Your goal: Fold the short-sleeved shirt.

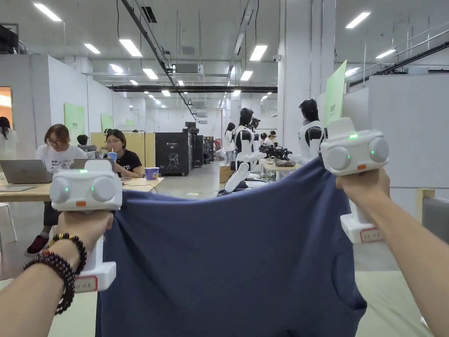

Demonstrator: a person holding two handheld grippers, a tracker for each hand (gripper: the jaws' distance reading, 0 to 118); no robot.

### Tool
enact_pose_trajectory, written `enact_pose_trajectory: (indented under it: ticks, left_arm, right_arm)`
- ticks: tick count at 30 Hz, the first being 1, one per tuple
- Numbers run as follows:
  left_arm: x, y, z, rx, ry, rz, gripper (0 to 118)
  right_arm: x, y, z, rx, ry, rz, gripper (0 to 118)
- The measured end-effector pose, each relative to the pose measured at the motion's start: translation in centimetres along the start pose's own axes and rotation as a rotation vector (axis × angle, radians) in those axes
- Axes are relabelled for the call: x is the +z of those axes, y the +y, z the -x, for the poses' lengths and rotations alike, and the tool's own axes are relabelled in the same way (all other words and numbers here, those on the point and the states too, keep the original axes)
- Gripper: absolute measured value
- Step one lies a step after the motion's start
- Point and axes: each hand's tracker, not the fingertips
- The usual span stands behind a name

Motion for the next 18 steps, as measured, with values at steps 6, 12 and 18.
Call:
enact_pose_trajectory:
  ticks: [6,12,18]
  left_arm:
    - [-1.5,-7.1,0.4,-0.036,-0.03,0.1,6]
    - [1.3,-8.7,1.2,-0.046,-0.052,0.103,6]
    - [7.7,-11.5,3.1,0.019,-0.085,0.106,6]
  right_arm:
    - [-1.0,-6.8,0.8,-0.043,0.041,0.128,3]
    - [1.6,-9.2,0.0,-0.044,0.071,0.148,3]
    - [11.5,-11.8,-1.4,0.003,0.112,0.106,3]
